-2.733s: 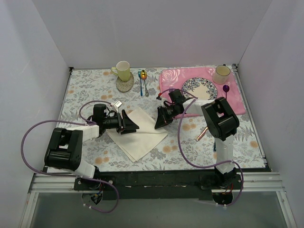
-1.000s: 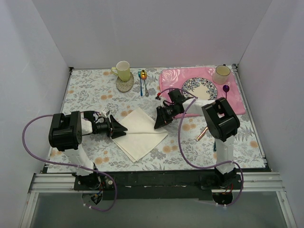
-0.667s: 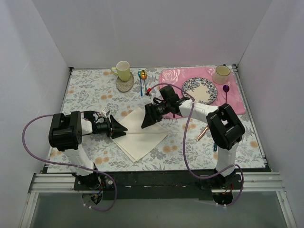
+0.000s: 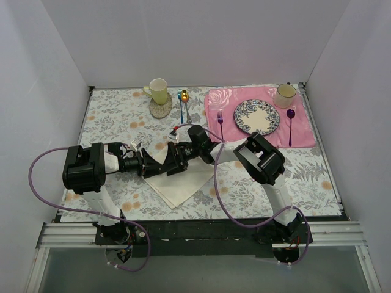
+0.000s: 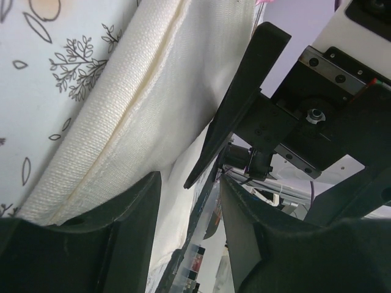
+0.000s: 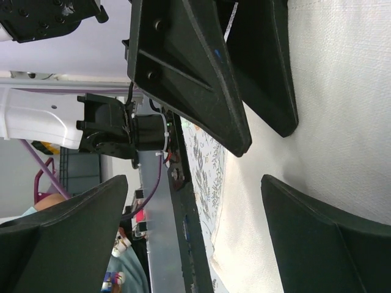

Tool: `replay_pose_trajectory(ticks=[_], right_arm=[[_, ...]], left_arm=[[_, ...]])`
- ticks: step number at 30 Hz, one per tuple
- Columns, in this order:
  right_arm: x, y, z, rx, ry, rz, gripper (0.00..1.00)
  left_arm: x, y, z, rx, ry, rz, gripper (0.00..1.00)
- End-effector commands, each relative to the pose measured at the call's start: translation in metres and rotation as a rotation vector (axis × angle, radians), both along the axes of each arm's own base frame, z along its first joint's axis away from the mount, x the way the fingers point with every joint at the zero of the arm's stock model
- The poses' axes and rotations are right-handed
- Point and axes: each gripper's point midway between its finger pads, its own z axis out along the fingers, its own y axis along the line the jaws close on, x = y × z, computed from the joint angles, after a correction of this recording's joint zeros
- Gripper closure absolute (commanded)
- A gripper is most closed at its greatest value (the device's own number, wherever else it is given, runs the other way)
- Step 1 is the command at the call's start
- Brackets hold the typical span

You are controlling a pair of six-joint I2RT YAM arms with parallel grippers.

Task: Fold the napkin into a case and place the utensils inside
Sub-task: Smooth out the upper triangle-folded napkin at the center of the board.

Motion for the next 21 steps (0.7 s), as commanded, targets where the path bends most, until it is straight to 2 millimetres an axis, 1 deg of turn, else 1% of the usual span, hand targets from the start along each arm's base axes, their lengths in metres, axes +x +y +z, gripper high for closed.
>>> replay_pose_trajectory(ticks=[1, 3, 4, 7, 8, 10, 11, 14, 15, 21], right_arm=[[-0.001, -0.005, -0.001, 0.041, 0.023, 0.002, 0.01], [-0.002, -0.01, -0.008, 0.025, 0.041, -0.007, 0.01], [-0.001, -0.017, -0.013, 0.015, 0.049, -0.017, 0.01], [0.003, -0.029, -0.019, -0.006, 0.061, -0.033, 0.01], [0.001, -0.034, -0.024, -0.016, 0.066, -0.034, 0.01], [0.002, -0.041, -0.025, -0.025, 0.071, -0.042, 0.01], [-0.001, -0.045, -0.028, -0.033, 0.078, -0.041, 0.01], [0.0, -0.054, -0.028, -0.035, 0.092, -0.048, 0.01], [-0.002, -0.057, -0.03, -0.04, 0.109, -0.046, 0.01], [-0.001, -0.072, -0.022, -0.026, 0.129, -0.057, 0.01]], left_arm=[[-0.006, 0.007, -0.032, 0.118, 0.078, 0.037, 0.56], [-0.007, 0.008, -0.034, 0.124, 0.083, 0.039, 0.57], [-0.006, 0.008, -0.034, 0.124, 0.085, 0.039, 0.57], [-0.007, 0.009, -0.036, 0.125, 0.096, 0.044, 0.58], [-0.007, 0.009, -0.037, 0.125, 0.099, 0.046, 0.58], [-0.007, 0.01, -0.038, 0.129, 0.103, 0.047, 0.59], [-0.007, 0.011, -0.039, 0.13, 0.105, 0.046, 0.59], [-0.007, 0.012, -0.04, 0.135, 0.109, 0.044, 0.59], [-0.007, 0.012, -0.041, 0.136, 0.113, 0.046, 0.59], [-0.007, 0.014, -0.043, 0.144, 0.118, 0.05, 0.6]])
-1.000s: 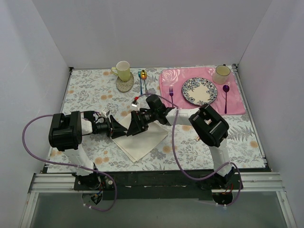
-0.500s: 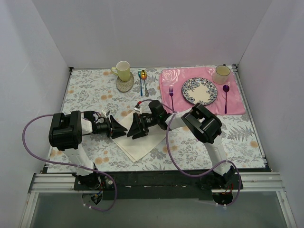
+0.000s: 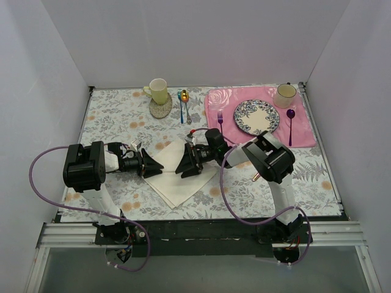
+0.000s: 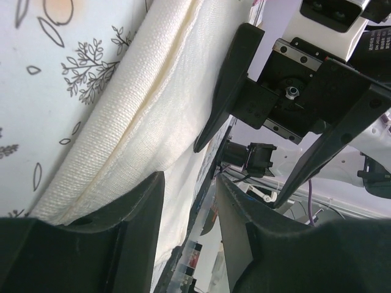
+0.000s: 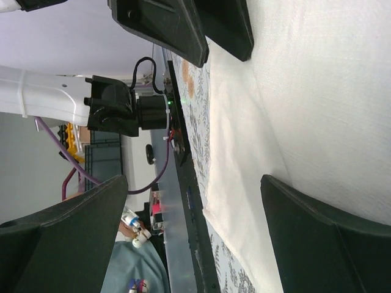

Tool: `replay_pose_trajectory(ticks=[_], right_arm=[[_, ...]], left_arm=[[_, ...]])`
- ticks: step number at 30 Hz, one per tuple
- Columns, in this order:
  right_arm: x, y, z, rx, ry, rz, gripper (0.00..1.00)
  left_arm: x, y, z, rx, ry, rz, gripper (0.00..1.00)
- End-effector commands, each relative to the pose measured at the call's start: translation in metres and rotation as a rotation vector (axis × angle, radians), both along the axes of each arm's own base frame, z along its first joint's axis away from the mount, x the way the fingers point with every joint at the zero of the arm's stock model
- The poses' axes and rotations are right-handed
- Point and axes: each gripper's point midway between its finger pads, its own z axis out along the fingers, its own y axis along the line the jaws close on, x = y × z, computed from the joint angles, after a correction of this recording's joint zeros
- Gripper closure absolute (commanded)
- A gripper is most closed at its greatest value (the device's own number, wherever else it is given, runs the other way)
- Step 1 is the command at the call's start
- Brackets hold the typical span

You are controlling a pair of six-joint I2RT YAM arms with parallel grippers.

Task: Fold the napkin into a case and place the utensils inside
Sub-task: Smooth out the upper triangle-folded napkin at the center of the board.

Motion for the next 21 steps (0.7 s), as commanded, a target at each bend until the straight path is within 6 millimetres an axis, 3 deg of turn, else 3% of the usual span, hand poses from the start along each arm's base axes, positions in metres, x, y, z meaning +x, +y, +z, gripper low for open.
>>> replay_pose_trajectory(ticks=[1, 6, 21], right_arm=[[-0.004, -0.02, -0.004, -0.023, 0.041, -0.01, 0.01], [-0.004, -0.034, 0.0, -0.027, 0.07, -0.024, 0.01], [-0.004, -0.068, -0.012, -0.059, 0.109, -0.045, 0.01]], left_arm=[[-0.008, 0.013, -0.04, 0.153, 0.098, 0.053, 0.6], [-0.007, 0.014, -0.041, 0.157, 0.098, 0.053, 0.6], [-0.006, 0.017, -0.044, 0.166, 0.102, 0.061, 0.62]])
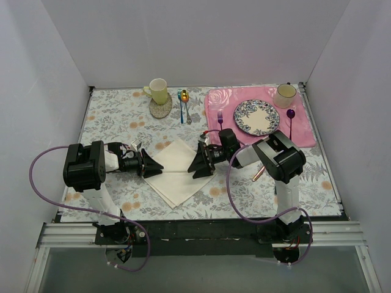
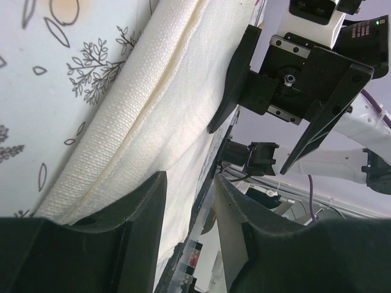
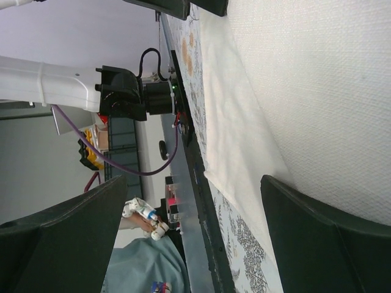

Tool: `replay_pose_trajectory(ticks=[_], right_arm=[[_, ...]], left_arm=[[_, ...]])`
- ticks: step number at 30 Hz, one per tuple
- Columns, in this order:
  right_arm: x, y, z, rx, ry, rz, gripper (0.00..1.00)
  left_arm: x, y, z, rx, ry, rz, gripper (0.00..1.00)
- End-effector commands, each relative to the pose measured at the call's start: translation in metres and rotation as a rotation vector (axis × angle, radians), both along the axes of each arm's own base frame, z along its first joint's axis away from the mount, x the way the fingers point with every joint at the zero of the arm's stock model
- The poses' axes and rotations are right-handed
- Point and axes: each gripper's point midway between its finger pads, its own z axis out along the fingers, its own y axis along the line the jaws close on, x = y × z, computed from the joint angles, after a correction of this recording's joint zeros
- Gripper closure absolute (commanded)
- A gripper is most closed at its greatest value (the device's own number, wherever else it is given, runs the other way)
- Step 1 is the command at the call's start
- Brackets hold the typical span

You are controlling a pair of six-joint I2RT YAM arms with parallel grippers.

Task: Fold the napkin into a case and place the utensils inside
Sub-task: Smooth out the upper triangle-folded napkin at the center of the board.

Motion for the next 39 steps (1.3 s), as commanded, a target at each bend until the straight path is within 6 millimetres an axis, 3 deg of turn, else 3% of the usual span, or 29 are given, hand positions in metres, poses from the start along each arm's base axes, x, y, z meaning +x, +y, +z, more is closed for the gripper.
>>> replay_pose_trajectory(ticks=[1, 8, 12, 15, 16, 18, 19, 22, 25, 32, 39], right_arm=[[-0.006, -0.017, -0.011, -0.04, 0.021, 0.001, 0.01], [-0.002, -0.015, -0.005, -0.024, -0.007, -0.003, 0.01], [0.003, -0.007, 0.031, 0.057, -0.07, 0.001, 0.04], [0.006, -0.005, 0.062, 0.111, -0.126, 0.008, 0.18], [0.006, -0.006, 0.067, 0.115, -0.141, 0.009, 0.3], [0.006, -0.009, 0.065, 0.075, -0.187, 0.012, 0.44], [0.007, -0.011, 0.061, 0.054, -0.221, 0.015, 0.56], [0.003, -0.021, 0.039, -0.055, -0.232, 0.039, 0.7], [0.0, -0.026, 0.023, -0.087, -0.202, 0.039, 0.74], [0.021, -0.048, -0.027, -0.161, -0.086, -0.05, 0.83], [0.016, -0.058, -0.061, -0.239, -0.028, -0.057, 0.88]], left_arm=[[-0.007, 0.015, -0.043, 0.164, 0.1, 0.062, 0.63], [-0.005, 0.016, -0.043, 0.162, 0.099, 0.062, 0.64], [-0.006, 0.011, -0.03, 0.106, 0.067, 0.043, 0.63], [-0.006, 0.007, -0.018, 0.088, 0.024, 0.023, 0.63], [-0.006, 0.006, -0.016, 0.087, 0.015, 0.02, 0.63], [-0.008, 0.005, -0.012, 0.081, -0.003, 0.013, 0.62], [-0.008, 0.004, -0.009, 0.074, -0.012, 0.008, 0.62], [-0.009, 0.002, -0.006, 0.078, -0.027, 0.004, 0.62], [-0.012, 0.002, -0.011, 0.087, -0.018, 0.005, 0.62], [-0.01, 0.005, -0.018, 0.113, -0.003, 0.006, 0.63], [-0.008, 0.005, -0.019, 0.103, -0.001, 0.004, 0.64]])
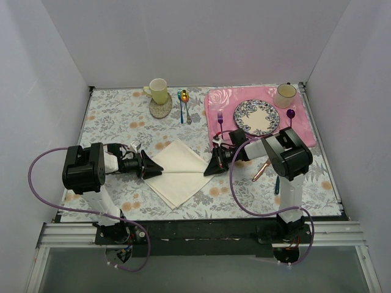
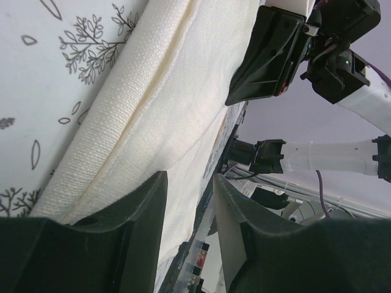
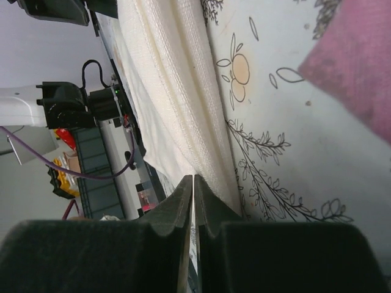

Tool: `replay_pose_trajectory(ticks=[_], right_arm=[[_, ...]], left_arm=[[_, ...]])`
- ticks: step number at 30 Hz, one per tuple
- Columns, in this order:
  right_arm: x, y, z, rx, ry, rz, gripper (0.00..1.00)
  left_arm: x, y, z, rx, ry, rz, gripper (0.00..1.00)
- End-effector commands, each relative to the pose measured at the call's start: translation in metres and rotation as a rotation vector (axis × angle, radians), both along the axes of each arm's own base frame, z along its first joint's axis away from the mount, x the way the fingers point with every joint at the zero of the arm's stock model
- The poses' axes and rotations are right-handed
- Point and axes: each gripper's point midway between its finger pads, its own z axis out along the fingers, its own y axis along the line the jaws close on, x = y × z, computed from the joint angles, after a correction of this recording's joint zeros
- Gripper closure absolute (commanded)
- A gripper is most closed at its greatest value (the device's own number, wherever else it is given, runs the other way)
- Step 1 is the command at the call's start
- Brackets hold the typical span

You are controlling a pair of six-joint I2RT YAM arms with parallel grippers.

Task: Fold the napkin into a case and place the utensils inside
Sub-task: Smooth out the upper triangle-folded napkin at the center of the board.

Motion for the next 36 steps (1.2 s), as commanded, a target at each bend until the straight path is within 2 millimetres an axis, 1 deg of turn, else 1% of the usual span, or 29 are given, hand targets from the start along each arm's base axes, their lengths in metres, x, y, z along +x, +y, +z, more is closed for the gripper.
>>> replay_pose_trajectory(ticks=[1, 2, 3, 4, 5, 6, 7, 8, 9, 10, 11, 12, 13, 15, 16, 18, 19, 20, 22, 25, 27, 30, 31, 33, 34, 36], right_arm=[[-0.004, -0.002, -0.017, -0.049, -0.007, 0.011, 0.9], [-0.002, -0.002, -0.02, -0.058, -0.009, 0.007, 0.91], [-0.001, -0.002, -0.02, -0.063, -0.009, 0.002, 0.91], [0.001, -0.002, -0.021, -0.069, -0.01, -0.003, 0.93], [0.002, -0.001, -0.021, -0.075, -0.011, -0.01, 0.94], [0.002, -0.002, -0.021, -0.078, -0.005, -0.014, 0.95], [0.002, -0.002, -0.022, -0.08, -0.002, -0.016, 0.97], [0.001, -0.001, -0.022, -0.082, 0.01, -0.017, 0.98], [0.0, -0.002, -0.023, -0.083, 0.015, -0.019, 0.99], [-0.001, -0.002, -0.024, -0.084, 0.017, -0.017, 0.99], [-0.001, -0.003, -0.025, -0.088, 0.022, -0.019, 0.99], [-0.003, -0.004, -0.026, -0.09, 0.03, -0.018, 0.99], [-0.004, -0.004, -0.026, -0.092, 0.032, -0.017, 0.99], [-0.005, -0.005, -0.027, -0.1, 0.041, -0.021, 0.99], [-0.005, -0.005, -0.029, -0.102, 0.045, -0.024, 0.99], [-0.004, -0.005, -0.029, -0.111, 0.054, -0.025, 0.99], [-0.005, -0.005, -0.031, -0.118, 0.06, -0.028, 0.99], [-0.004, -0.005, -0.031, -0.121, 0.064, -0.03, 0.99], [-0.004, -0.006, -0.033, -0.135, 0.074, -0.035, 0.99], [-0.003, -0.006, -0.036, -0.147, 0.075, -0.037, 0.99], [-0.003, -0.007, -0.037, -0.153, 0.074, -0.039, 0.99], [-0.004, -0.009, -0.04, -0.166, 0.078, -0.042, 0.99], [-0.005, -0.009, -0.041, -0.17, 0.081, -0.043, 0.99], [-0.006, -0.011, -0.043, -0.178, 0.083, -0.045, 0.99], [-0.005, -0.011, -0.044, -0.185, 0.078, -0.047, 0.99], [-0.006, -0.012, -0.046, -0.191, 0.078, -0.046, 0.99]], left_arm=[[-0.001, 0.004, -0.016, 0.076, 0.01, 0.008, 0.64], [0.003, 0.001, -0.003, 0.058, -0.039, -0.008, 0.64], [0.002, -0.005, 0.011, 0.018, -0.07, -0.037, 0.63], [0.003, -0.011, 0.023, 0.003, -0.112, -0.063, 0.59], [0.004, -0.024, 0.045, 0.002, -0.194, -0.114, 0.57], [0.006, -0.03, 0.057, -0.004, -0.218, -0.12, 0.55], [-0.004, -0.052, 0.067, -0.016, -0.25, -0.193, 0.52], [-0.001, -0.061, 0.077, -0.019, -0.303, -0.215, 0.52], [-0.003, -0.071, 0.085, -0.027, -0.304, -0.226, 0.51], [-0.008, -0.085, 0.085, -0.019, -0.303, -0.252, 0.5], [-0.006, -0.093, 0.089, -0.032, -0.332, -0.261, 0.49], [-0.006, -0.1, 0.085, -0.037, -0.317, -0.27, 0.48], [-0.008, -0.112, 0.081, -0.028, -0.3, -0.278, 0.48], [-0.004, -0.125, 0.08, -0.032, -0.32, -0.29, 0.48], [-0.006, -0.135, 0.071, -0.033, -0.277, -0.3, 0.48], [0.003, -0.144, 0.067, -0.02, -0.28, -0.281, 0.48], [0.001, -0.149, 0.06, -0.01, -0.258, -0.283, 0.48], [0.008, -0.15, 0.054, 0.02, -0.25, -0.251, 0.48], [0.01, -0.154, 0.048, 0.032, -0.241, -0.242, 0.48], [0.019, -0.152, 0.032, 0.085, -0.211, -0.189, 0.49], [0.022, -0.147, 0.015, 0.141, -0.173, -0.154, 0.49], [0.02, -0.142, -0.002, 0.178, -0.126, -0.14, 0.48], [0.019, -0.14, -0.005, 0.176, -0.122, -0.138, 0.48], [0.013, -0.135, -0.013, 0.166, -0.087, -0.135, 0.48], [0.014, -0.132, -0.009, 0.133, -0.099, -0.142, 0.48], [0.007, -0.127, -0.011, 0.115, -0.088, -0.146, 0.47]])
